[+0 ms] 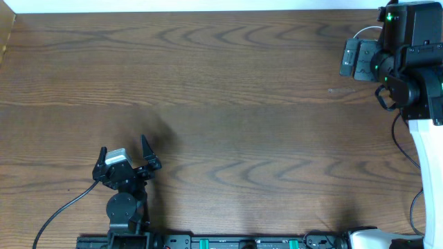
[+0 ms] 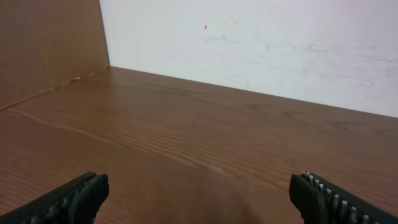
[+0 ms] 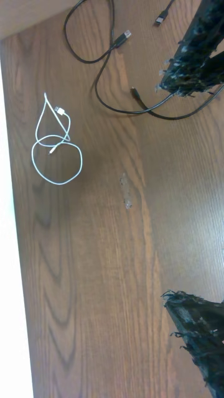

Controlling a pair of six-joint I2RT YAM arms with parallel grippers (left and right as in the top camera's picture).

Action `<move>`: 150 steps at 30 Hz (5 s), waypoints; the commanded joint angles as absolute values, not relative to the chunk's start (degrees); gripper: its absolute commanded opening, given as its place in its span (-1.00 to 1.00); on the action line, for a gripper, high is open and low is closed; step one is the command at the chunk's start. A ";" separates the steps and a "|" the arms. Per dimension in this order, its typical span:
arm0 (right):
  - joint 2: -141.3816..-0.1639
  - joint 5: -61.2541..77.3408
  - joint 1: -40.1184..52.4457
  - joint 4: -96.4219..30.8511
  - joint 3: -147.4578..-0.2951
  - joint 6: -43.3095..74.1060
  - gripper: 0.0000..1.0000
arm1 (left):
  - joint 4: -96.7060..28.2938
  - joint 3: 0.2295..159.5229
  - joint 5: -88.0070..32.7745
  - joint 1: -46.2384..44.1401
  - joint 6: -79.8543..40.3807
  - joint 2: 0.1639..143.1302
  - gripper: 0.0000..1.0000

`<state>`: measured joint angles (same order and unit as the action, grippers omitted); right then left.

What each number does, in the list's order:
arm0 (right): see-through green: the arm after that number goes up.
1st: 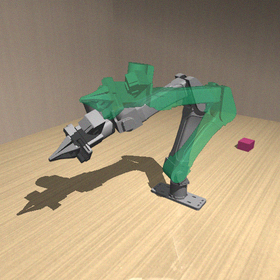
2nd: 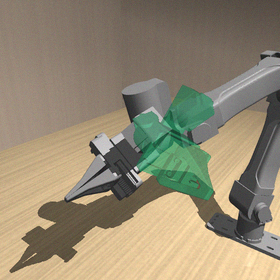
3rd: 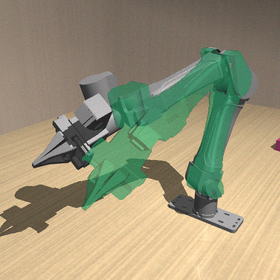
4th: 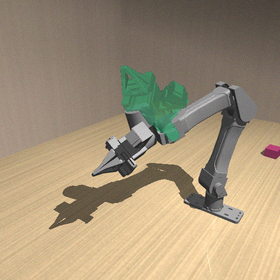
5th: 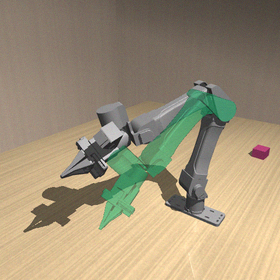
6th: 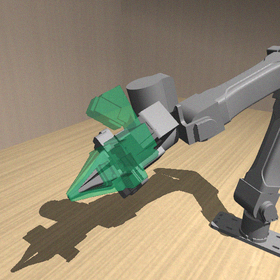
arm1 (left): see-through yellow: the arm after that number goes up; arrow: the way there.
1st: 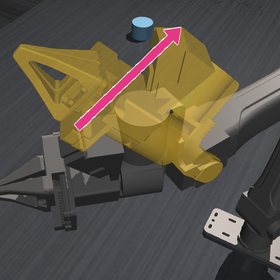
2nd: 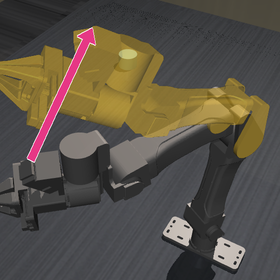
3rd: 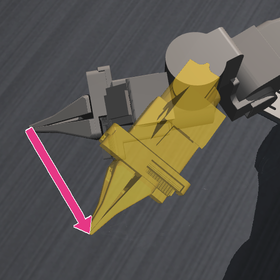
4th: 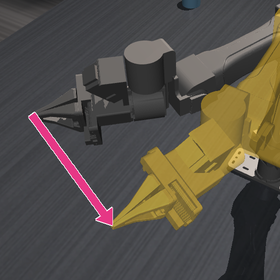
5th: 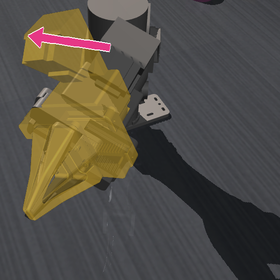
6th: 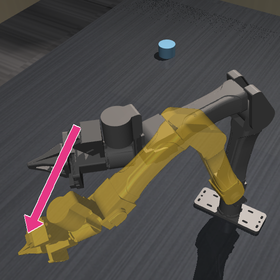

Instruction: Untangle cables

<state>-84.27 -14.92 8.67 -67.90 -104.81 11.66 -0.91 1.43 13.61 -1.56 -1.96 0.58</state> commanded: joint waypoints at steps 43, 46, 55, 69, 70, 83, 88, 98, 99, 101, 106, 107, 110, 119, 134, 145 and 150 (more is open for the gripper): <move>-41.04 -16.58 9.04 -6.17 -28.47 14.35 0.99 | -2.98 0.27 13.10 -1.30 -2.85 0.23 0.96; -37.06 -16.38 9.04 -3.60 -24.08 14.35 0.99 | -2.98 0.27 13.10 -1.30 -2.85 0.23 0.96; -29.06 -14.41 9.08 4.86 -12.56 14.35 0.99 | -2.98 0.27 13.10 -1.30 -2.85 0.23 0.96; -21.21 -10.02 4.93 6.70 -5.43 14.06 0.98 | -2.98 0.27 13.08 -1.30 -2.85 0.23 0.96; -20.80 -9.50 4.27 6.70 -5.17 14.09 0.99 | -2.98 0.27 13.10 -1.30 -2.85 0.23 0.96; -16.43 -6.22 1.56 11.00 -0.38 12.12 0.99 | -2.96 0.27 13.10 -1.30 -2.85 0.23 0.96; -15.18 -6.26 1.02 10.46 -0.30 11.66 0.99 | -2.98 0.27 13.10 -1.30 -2.85 0.23 0.96; -11.20 -5.87 -0.05 7.01 -0.27 11.51 0.98 | -2.98 0.27 13.08 -1.30 -2.85 0.23 0.96; -10.63 -5.58 -0.36 6.42 -0.27 11.49 0.98 | -2.96 0.27 13.10 -1.30 -2.85 0.23 0.96; -9.45 -5.39 -0.80 5.23 -0.30 11.51 0.99 | -2.98 0.27 13.08 -1.30 -2.85 0.23 0.96; -6.72 -5.43 -0.89 2.50 -0.30 10.92 0.99 | -2.96 0.27 13.10 -1.30 -2.85 0.23 0.96; -6.20 -5.43 -0.95 1.96 -0.27 10.59 0.99 | -2.98 0.27 13.10 -1.30 -2.85 0.23 0.96; -4.27 -5.43 -1.21 0.05 -0.27 10.57 0.99 | -2.98 0.27 13.10 -1.30 -2.85 0.23 0.96; -0.30 -4.91 -2.59 -3.49 -0.27 9.98 0.99 | -2.96 0.27 13.10 -1.30 -2.85 0.23 0.96; -0.30 -4.23 -4.19 -3.86 -0.27 9.08 0.98 | -2.98 0.27 13.10 -1.30 -2.85 0.23 0.96; -0.30 -2.81 -5.61 -3.92 -0.27 9.10 0.99 | -2.98 0.27 13.10 -1.30 -2.85 0.23 0.96; -0.30 -2.35 -6.07 -4.12 -0.27 8.69 0.98 | -2.96 0.27 13.10 -1.30 -2.85 0.23 0.96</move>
